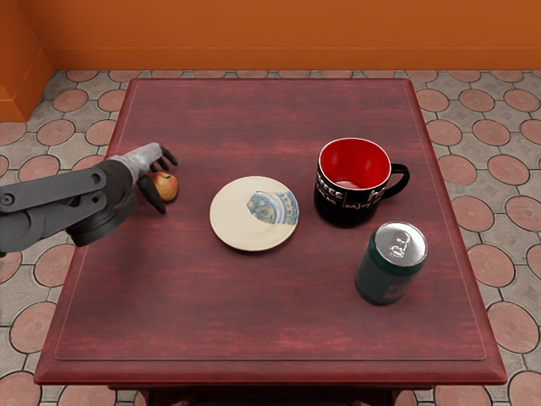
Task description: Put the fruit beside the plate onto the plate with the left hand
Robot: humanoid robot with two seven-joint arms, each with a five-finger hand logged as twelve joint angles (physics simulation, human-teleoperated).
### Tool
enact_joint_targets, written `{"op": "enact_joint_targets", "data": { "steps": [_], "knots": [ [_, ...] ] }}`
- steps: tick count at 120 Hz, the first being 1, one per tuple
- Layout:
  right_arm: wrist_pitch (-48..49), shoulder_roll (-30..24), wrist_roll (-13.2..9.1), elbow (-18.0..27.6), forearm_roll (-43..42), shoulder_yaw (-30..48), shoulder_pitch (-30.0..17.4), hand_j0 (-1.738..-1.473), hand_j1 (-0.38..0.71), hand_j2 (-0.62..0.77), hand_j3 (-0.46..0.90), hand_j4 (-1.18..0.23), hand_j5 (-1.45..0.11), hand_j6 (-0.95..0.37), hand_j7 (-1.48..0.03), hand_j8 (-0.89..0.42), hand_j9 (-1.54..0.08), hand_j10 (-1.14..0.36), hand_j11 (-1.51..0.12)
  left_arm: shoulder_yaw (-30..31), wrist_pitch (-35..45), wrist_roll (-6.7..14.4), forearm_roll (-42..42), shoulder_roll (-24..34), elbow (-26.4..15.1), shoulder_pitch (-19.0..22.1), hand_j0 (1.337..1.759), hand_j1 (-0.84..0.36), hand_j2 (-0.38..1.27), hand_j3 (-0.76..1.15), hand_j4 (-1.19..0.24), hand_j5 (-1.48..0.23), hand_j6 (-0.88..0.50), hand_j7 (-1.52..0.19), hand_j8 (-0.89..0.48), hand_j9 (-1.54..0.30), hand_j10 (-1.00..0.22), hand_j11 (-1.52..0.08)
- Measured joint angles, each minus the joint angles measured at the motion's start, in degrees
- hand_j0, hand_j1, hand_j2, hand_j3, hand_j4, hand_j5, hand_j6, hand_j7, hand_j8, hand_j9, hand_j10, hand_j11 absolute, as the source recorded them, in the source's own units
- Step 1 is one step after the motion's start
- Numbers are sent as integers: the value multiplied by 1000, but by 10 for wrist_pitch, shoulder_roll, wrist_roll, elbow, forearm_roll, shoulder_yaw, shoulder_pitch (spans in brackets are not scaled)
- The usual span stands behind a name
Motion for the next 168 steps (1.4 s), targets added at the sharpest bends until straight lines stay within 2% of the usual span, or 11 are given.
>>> {"op": "enact_joint_targets", "data": {
  "steps": [78, 102, 135, 168],
  "knots": [
    [0, 0, 0, 0, 0, 0, 0, -1658, -349, 0, 0, 0, 0, 0, 0, 0, 0, 0, 0, -1, 0, 0, -3, -1, -4, 0, 1657, -241, 121, 0, -499, -652, -500, -652, -500, -652, -499, -652],
    [0, 0, 0, 0, 0, 0, 0, -1658, -349, 0, 0, 0, 0, 0, 0, 0, 0, 0, 0, -1, 0, 0, -6, 0, -4, 0, 1657, -268, 228, 0, -561, -710, -532, -721, -493, -724, -553, -724],
    [0, 0, 0, -1, 0, 0, 0, -1658, -349, 0, 0, 0, 0, 0, 0, 0, 0, 0, 0, -3, -2, 0, -9, 0, -6, -2, 1656, -292, 253, 0, -605, -794, -481, -796, -440, -797, -604, -796],
    [0, 0, 0, -1, 0, 0, 0, -1658, -349, 0, 0, 0, 0, 0, 0, 0, 0, 0, 0, -10, -2, 0, -10, 34, -63, -5, 1655, -319, 314, 0, -641, -856, -459, -858, -413, -852, -619, -851]
  ]
}}
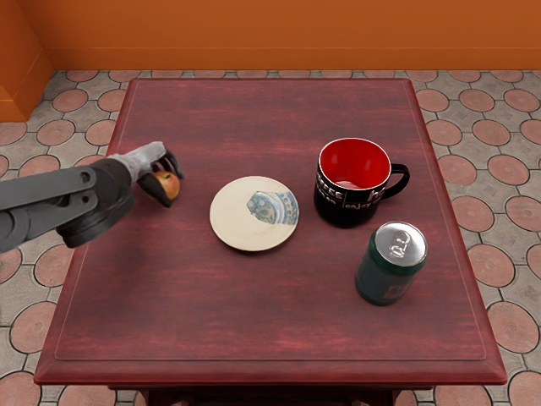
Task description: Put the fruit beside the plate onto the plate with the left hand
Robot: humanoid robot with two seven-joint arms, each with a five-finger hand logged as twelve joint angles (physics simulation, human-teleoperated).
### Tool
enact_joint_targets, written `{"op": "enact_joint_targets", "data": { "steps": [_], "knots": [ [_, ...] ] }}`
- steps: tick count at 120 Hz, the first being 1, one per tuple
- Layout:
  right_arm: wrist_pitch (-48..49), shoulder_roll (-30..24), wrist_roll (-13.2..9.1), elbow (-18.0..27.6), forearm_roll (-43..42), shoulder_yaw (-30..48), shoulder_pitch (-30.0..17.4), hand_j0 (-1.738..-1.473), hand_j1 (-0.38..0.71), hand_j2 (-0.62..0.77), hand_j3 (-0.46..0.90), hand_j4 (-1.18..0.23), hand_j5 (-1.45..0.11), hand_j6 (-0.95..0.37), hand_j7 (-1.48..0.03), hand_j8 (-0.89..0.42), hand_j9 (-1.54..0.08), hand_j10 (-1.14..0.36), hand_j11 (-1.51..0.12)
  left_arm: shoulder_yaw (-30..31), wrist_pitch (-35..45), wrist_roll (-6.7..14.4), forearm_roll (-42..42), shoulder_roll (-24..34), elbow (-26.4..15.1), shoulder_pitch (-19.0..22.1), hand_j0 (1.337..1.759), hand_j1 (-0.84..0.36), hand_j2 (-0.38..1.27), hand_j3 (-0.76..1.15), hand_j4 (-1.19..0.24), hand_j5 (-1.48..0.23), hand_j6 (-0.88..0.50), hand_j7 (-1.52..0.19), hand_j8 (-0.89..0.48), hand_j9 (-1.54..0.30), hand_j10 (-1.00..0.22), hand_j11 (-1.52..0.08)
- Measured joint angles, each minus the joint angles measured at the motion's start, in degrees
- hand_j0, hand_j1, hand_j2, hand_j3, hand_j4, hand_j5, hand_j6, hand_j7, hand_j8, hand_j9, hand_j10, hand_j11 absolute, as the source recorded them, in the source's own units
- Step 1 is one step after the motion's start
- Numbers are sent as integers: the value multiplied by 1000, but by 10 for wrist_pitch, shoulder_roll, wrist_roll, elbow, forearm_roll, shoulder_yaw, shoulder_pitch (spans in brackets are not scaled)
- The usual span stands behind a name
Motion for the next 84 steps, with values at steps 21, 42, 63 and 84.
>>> {"op": "enact_joint_targets", "data": {
  "steps": [21, 42, 63, 84],
  "knots": [
    [0, 0, 0, 0, 0, 0, 0, -1658, -349, 0, 0, 0, 0, 0, 0, 0, 0, 0, 0, -12, 0, 0, -7, 39, -47, -3, 1654, -338, 344, 0, -657, -893, -442, -886, -389, -884, -597, -885],
    [0, 0, 0, 0, 0, 0, 1, -1658, -349, 0, 0, 0, 0, 0, 0, 0, 0, 0, 0, -26, -1, 0, -15, 53, -96, -11, 1651, -397, 419, 0, -673, -949, -384, -924, -340, -927, -545, -931],
    [0, 0, 0, 0, 0, 0, 2, -1658, -349, 0, 0, 0, 0, 0, 0, 0, 0, 0, 0, -39, -1, 0, -35, 89, -142, -44, 1651, -375, 378, 0, -681, -971, -395, -941, -333, -949, -539, -946],
    [-1, 0, 0, 0, 0, 0, 2, -1658, -349, 0, 0, 0, 0, 0, 0, 0, 0, 0, 0, -41, 0, 0, -69, 84, -184, -64, 1652, -329, 330, 0, -689, -974, -433, -956, -361, -957, -571, -947]
  ]
}}
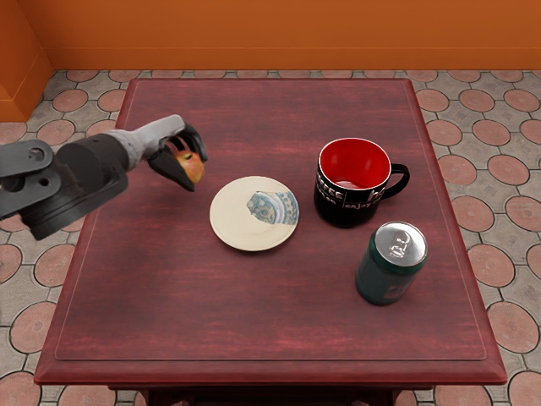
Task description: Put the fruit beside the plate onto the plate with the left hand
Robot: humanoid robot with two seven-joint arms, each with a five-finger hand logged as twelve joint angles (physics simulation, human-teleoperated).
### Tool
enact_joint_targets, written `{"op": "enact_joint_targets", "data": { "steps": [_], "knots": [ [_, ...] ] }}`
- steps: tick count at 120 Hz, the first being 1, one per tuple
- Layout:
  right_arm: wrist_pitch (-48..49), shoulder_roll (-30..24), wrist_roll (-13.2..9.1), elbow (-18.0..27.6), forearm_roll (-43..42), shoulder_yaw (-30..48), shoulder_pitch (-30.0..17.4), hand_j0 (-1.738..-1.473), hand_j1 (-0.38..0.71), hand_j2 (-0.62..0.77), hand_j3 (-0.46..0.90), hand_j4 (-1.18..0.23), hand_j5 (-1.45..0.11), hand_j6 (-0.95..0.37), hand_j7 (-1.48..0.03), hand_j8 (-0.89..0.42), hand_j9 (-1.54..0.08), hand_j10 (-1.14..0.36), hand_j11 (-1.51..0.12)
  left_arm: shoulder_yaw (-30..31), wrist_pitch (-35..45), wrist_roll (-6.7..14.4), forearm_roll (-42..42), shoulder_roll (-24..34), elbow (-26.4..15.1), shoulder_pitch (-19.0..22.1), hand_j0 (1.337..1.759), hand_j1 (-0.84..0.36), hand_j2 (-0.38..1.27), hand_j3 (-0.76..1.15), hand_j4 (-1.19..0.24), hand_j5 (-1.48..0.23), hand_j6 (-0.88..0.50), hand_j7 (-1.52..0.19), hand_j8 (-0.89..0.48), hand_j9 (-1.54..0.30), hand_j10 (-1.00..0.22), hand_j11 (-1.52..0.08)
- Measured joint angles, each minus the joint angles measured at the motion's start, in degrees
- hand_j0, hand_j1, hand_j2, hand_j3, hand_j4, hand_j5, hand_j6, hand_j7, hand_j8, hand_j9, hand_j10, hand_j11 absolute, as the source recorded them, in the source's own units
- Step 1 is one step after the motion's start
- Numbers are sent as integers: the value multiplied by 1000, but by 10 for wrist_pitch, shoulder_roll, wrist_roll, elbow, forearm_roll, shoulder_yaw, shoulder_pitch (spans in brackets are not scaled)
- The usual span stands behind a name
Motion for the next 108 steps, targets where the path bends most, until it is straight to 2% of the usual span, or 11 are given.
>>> {"op": "enact_joint_targets", "data": {
  "steps": [9, 13, 47, 62, 71, 90, 97, 108],
  "knots": [
    [0, 0, 0, 0, 0, 0, 0, -1658, -349, 0, 0, 0, 0, 0, 0, 0, 0, 0, 0, 0, 0, 0, -14, -9, -10, -3, 1652, -316, 310, 0, -690, -977, -449, -966, -362, -962, -576, -948],
    [0, 0, 0, 0, 0, 0, 0, -1658, -349, 0, 0, 0, 0, 0, 0, 0, 0, 0, 0, 0, 1, 0, -17, -19, -12, -6, 1652, -321, 362, 0, -691, -978, -454, -969, -368, -962, -590, -947],
    [0, 0, 0, 0, 0, 0, 0, -1658, -349, 0, 0, 0, 0, 0, 0, 0, 0, 0, 0, 0, 8, 0, -55, -85, -15, -16, 1652, -294, 308, 0, -695, -1011, -455, -1004, -372, -988, -592, -968],
    [0, 0, 0, 0, 0, 0, 1, -1658, -349, 0, 0, 0, 0, -1, 0, 0, 0, 0, 0, 3, 8, 0, -59, -108, 17, -12, 1651, -313, 314, 0, -692, -1029, -427, -1019, -342, -998, -563, -978],
    [0, 0, 0, 0, 0, 0, 2, -1658, -349, 0, 0, 0, 0, -1, 0, 0, 0, 0, 0, 5, 7, 0, -58, -109, 39, -11, 1651, -297, 291, 0, -695, -1027, -441, -1019, -358, -998, -572, -978],
    [0, 0, 0, 0, 0, 0, 5, -1658, -349, 0, 0, 0, 0, -1, 0, 0, 0, 0, 0, 6, 5, 0, -54, -146, 85, 2, 1652, -284, 291, 0, -695, -1024, -459, -1006, -375, -999, -587, -975],
    [0, 0, 0, 0, 0, 0, 5, -1658, -349, 0, 0, 0, 0, -1, 0, 0, 0, 0, 0, 2, 6, 0, -54, -141, 92, 3, 1653, -253, 245, 0, -634, -932, -463, -914, -378, -909, -574, -887],
    [0, 0, 0, 0, 0, 0, 6, -1658, -349, 0, 0, 0, 0, 0, 0, 0, 0, 0, 0, -7, 12, 0, -53, -141, 98, 3, 1655, -152, 176, 0, -501, -723, -392, -711, -338, -709, -449, -693]
  ]
}}
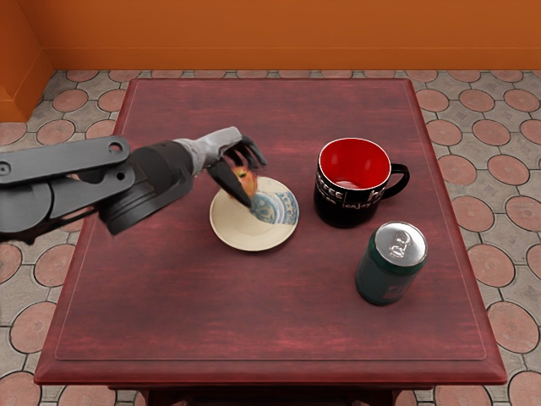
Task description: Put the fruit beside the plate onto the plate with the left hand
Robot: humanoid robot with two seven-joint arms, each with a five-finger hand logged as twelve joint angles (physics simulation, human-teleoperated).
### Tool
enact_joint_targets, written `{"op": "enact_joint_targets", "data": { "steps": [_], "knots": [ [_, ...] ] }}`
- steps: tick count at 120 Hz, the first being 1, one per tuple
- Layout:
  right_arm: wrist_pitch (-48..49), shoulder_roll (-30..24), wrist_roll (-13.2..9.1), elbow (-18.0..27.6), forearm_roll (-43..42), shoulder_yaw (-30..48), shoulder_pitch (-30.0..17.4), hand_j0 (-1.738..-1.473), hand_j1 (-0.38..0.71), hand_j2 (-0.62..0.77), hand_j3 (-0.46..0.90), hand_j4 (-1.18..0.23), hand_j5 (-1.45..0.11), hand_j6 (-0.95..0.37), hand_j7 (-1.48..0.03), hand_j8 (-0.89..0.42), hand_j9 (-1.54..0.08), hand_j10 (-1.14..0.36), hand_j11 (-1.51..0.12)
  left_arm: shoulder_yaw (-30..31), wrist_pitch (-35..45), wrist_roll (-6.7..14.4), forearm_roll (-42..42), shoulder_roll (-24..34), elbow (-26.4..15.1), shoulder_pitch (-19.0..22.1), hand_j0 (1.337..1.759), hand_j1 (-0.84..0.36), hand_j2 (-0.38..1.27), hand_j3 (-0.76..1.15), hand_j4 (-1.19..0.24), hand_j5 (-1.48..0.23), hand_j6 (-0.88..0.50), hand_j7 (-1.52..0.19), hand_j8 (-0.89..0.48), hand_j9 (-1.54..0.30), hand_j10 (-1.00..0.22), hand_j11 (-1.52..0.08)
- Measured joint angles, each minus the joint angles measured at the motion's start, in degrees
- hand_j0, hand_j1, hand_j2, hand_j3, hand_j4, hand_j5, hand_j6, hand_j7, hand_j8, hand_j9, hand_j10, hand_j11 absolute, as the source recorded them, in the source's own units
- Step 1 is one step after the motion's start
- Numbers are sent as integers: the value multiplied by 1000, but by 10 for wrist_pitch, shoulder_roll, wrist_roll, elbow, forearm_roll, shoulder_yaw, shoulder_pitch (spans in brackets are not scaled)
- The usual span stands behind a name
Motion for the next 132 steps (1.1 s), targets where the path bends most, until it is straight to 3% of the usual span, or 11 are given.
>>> {"op": "enact_joint_targets", "data": {
  "steps": [39, 49, 58, 85, 99, 108, 113, 132],
  "knots": [
    [0, 0, 0, 0, 1, 0, 1, -1658, -349, 0, 0, 0, 0, 0, 0, 0, 0, 0, 0, -13, 5, 0, -4, 5, -2, 0, 1657, 39, 72, 0, -277, -374, -255, -371, -244, -370, -262, -367],
    [0, 0, 0, 0, 1, 0, 1, -1658, -349, 0, 0, 0, 0, 0, 0, 0, 0, 0, 0, -34, 3, 0, -26, 60, -28, 0, 1658, 127, 51, 0, -199, -267, -184, -265, -177, -265, -189, -262],
    [0, 0, 0, 0, 1, 0, 1, -1658, -349, 0, 0, 0, 0, -1, 0, 0, 0, 0, 0, -62, -30, 0, -103, 102, -56, 3, 1658, 190, 37, 0, -142, -191, -133, -189, -128, -189, -136, -188],
    [0, 0, 0, 2, 2, 1, 1, -1658, -349, 0, 0, 0, 0, 0, 0, 0, 0, 0, 0, -124, -348, 0, -442, 339, -79, 22, 1658, 284, 14, 0, -58, -77, -56, -76, -54, -76, -56, -76],
    [2, 0, -1, 4, 2, 1, 1, -1658, -349, 0, 0, 0, 0, 0, 0, 0, 0, 0, 0, -130, -453, 0, -571, 475, -80, 86, 1658, 305, 9, 0, -38, -51, -36, -51, -35, -51, -37, -51],
    [3, 0, -1, 5, 2, 1, 0, -1658, -349, 0, 0, 0, 0, 0, 0, 0, 0, 0, 0, -129, -479, 0, -634, 543, -79, 158, 1658, 313, 7, 0, -30, -41, -29, -41, -29, -41, -30, -41],
    [4, 0, -1, 7, 2, 1, 0, -1658, -349, 0, 0, 0, 0, 0, 0, 0, 0, 0, 0, -128, -488, 0, -653, 558, -72, 176, 1658, 316, 5, 0, -26, -37, -25, -37, -25, -37, -27, -37],
    [5, 0, -1, 13, 2, 1, -1, -1658, -349, 0, 0, 0, 0, 0, 0, 0, 0, 0, 0, -128, -501, 0, -703, 582, -64, 175, 1658, 325, 2, 0, -16, -26, -16, -26, -16, -26, -18, -26]
  ]
}}
